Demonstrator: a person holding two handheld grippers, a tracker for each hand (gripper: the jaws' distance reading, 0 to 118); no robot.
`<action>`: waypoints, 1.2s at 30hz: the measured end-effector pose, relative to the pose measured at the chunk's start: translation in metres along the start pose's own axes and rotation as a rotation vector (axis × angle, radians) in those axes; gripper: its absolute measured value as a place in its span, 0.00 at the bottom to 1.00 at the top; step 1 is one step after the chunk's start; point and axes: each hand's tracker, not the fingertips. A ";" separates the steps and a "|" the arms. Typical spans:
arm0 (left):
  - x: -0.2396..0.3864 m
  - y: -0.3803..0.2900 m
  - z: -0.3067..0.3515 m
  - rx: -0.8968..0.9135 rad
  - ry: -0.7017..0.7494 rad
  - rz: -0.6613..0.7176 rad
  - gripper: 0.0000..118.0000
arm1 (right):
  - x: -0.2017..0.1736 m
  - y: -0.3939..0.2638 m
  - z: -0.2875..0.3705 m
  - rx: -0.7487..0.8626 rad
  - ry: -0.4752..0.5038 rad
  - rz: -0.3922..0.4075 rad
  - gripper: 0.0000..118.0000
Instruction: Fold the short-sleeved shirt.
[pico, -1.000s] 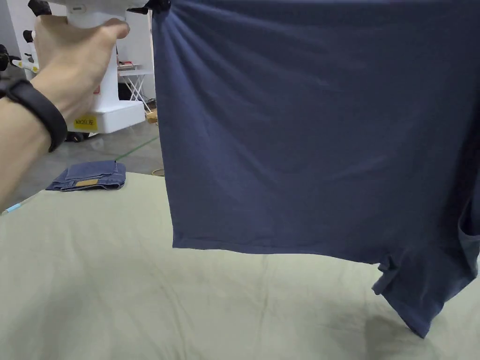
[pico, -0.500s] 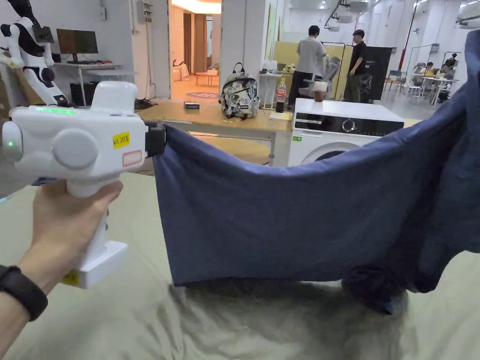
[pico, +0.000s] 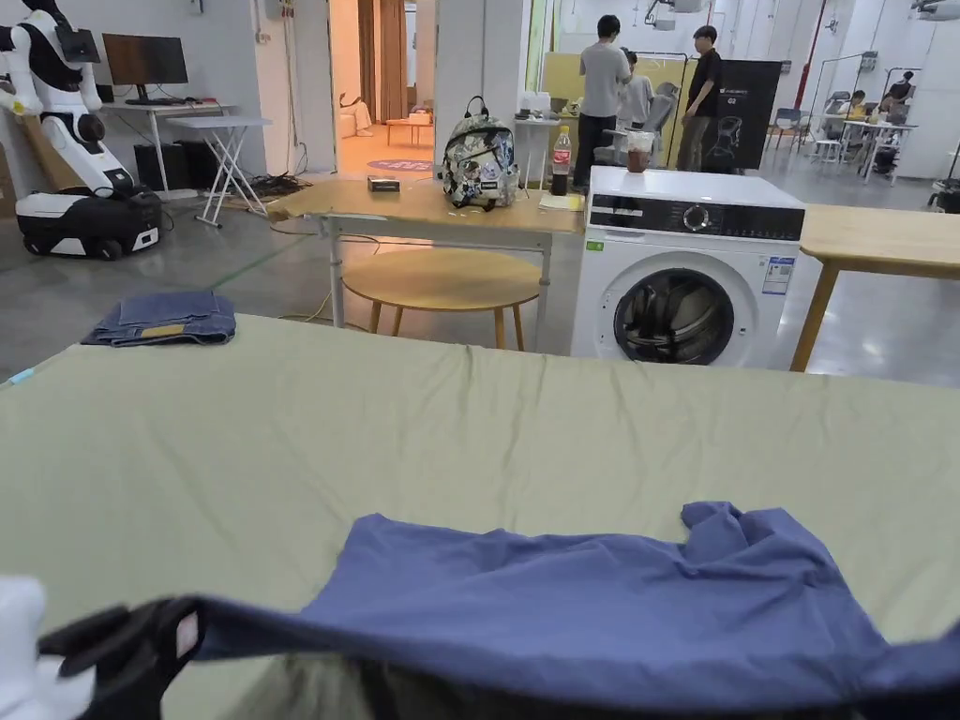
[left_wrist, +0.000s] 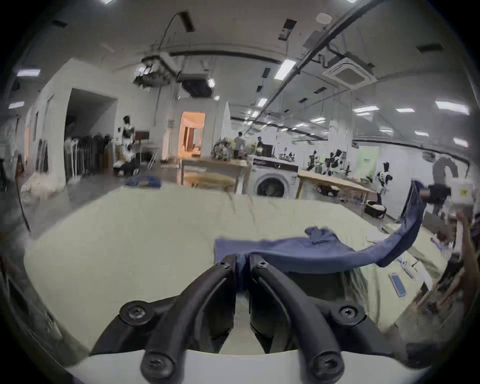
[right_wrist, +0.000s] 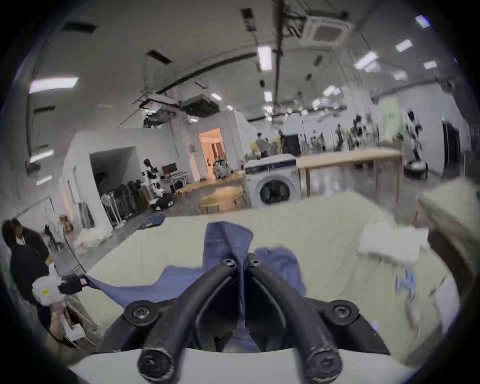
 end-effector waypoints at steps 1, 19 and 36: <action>-0.003 -0.013 0.006 -0.028 0.015 0.020 0.03 | 0.002 -0.016 0.005 -0.020 -0.029 0.021 0.00; -0.026 -0.114 0.007 -0.234 0.063 0.135 0.72 | 0.048 -0.197 -0.014 -0.293 -0.156 -0.236 0.83; 0.092 0.000 0.025 0.173 -0.029 -0.141 0.21 | -0.061 -0.123 0.021 0.012 -0.102 0.224 0.16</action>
